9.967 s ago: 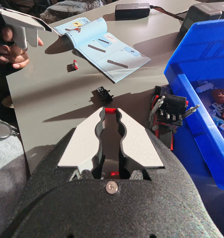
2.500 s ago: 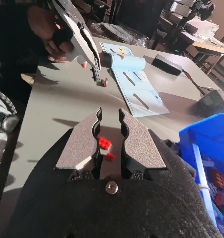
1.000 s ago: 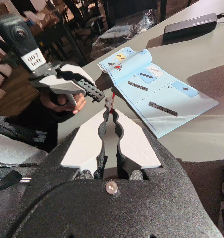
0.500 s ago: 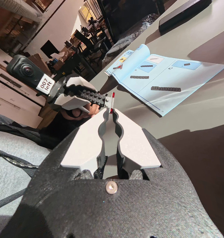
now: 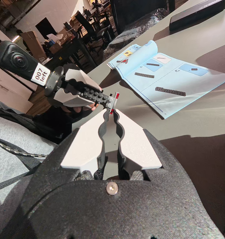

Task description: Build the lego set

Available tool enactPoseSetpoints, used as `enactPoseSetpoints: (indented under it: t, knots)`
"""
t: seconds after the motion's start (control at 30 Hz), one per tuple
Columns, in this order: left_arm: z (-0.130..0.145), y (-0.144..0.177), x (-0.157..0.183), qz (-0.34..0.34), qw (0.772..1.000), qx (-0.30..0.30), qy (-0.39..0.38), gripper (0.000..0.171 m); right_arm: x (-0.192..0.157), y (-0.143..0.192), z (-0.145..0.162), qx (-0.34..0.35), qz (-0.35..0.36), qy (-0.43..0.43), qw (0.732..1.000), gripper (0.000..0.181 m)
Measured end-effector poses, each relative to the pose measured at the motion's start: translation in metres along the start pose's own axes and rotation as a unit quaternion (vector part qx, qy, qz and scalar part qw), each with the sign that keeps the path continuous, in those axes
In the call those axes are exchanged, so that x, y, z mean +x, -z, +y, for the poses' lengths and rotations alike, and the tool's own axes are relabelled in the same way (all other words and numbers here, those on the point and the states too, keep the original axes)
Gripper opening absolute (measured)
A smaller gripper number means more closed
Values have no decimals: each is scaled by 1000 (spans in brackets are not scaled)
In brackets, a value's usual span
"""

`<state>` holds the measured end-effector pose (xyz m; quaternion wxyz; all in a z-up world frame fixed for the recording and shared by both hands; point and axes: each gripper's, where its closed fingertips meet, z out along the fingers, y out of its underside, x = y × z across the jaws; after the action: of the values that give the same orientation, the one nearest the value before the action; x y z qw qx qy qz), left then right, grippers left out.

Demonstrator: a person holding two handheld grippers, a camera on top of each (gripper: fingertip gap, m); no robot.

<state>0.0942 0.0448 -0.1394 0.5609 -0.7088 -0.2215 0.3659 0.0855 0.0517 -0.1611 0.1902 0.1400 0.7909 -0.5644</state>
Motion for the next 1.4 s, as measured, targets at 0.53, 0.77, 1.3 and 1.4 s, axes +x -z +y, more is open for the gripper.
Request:
enactPoseSetpoints:
  t: [0.53,0.77,1.3,1.4]
  knots:
    - [14,-7,12,42,998,-46,-33,18,5,2,21,-70,22,62,995,16]
    - [16,-10,10,51,997,-57,-5,18,10,-2,30,-97,47,93,990,12]
    - [45,-9,0,84,982,-151,71,18,21,0,33,-114,77,124,983,18]
    - [49,-10,-8,89,975,-162,121,18,30,-2,37,-131,102,128,978,22]
